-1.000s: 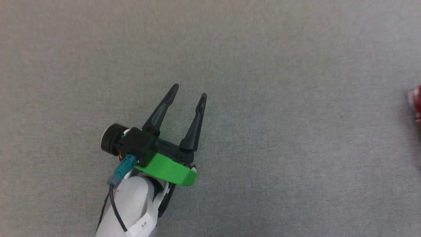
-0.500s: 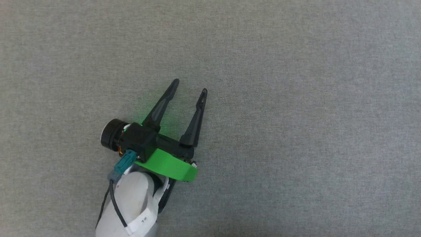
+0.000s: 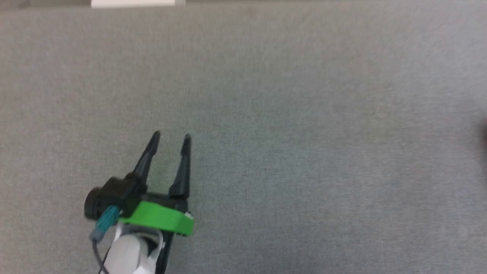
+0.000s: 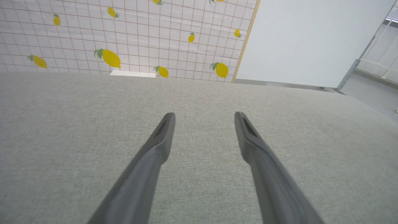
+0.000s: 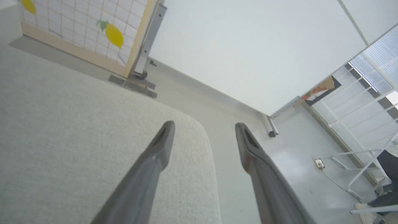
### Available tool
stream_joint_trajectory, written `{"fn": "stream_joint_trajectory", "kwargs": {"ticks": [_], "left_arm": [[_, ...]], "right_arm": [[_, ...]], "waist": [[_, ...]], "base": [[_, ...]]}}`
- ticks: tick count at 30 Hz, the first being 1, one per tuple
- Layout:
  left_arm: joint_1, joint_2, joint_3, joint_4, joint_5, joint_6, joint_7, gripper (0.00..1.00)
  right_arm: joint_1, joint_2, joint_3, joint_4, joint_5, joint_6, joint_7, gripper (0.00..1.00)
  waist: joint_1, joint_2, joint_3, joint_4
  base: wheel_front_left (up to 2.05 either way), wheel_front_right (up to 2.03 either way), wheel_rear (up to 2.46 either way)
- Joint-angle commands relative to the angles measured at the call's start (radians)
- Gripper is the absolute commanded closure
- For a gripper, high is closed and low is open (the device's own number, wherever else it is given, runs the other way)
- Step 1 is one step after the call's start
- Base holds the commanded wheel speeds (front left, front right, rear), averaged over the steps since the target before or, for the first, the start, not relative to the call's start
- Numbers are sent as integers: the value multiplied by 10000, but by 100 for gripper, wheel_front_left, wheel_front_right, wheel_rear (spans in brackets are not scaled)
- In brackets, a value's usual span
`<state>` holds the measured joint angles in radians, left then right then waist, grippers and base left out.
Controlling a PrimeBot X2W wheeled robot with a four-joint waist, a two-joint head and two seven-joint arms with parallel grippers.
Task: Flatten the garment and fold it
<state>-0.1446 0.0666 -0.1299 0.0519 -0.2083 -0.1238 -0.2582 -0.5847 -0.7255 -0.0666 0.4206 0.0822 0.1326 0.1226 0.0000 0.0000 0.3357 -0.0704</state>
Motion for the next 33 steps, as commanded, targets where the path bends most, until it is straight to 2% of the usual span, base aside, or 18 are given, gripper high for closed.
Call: {"fn": "stream_joint_trajectory", "kwargs": {"ticks": [1, 7, 11, 17, 24, 33], "left_arm": [[243, -38, 189, -58, 83, -18, -36, 0], [1049, -108, 690, -209, 216, 150, -36, 0], [1493, -130, 882, -138, 263, 244, -36, 0], [1943, -148, 973, -119, 343, 325, -36, 0], [2300, -157, 962, 144, 419, 405, -36, 0], [2321, -161, 937, 369, 450, 430, -36, 0]], "right_arm": [[-44, 455, -22, -372, 84, -19, -385, 0], [1223, 2555, -371, -2268, 288, -19, -1579, 0], [2487, 4190, -711, -3464, 474, -19, -1875, 0], [4514, 5919, -599, -4430, 215, -19, -2126, 0], [6007, 6563, -266, -3932, 85, -19, -2496, 0], [6521, 6739, -84, -3374, -57, -19, -2801, 0]], "waist": [[0, 0, -1513, -275], [0, 0, -2287, 31], [0, 0, -2633, 289], [0, 0, -3008, 651], [0, 0, -3273, 827], [0, 0, -3237, 873]], "base": [[0, 0, 0], [0, 0, 0], [0, 0, 0], [0, 0, 0], [0, 0, 0], [0, 0, 0]]}}
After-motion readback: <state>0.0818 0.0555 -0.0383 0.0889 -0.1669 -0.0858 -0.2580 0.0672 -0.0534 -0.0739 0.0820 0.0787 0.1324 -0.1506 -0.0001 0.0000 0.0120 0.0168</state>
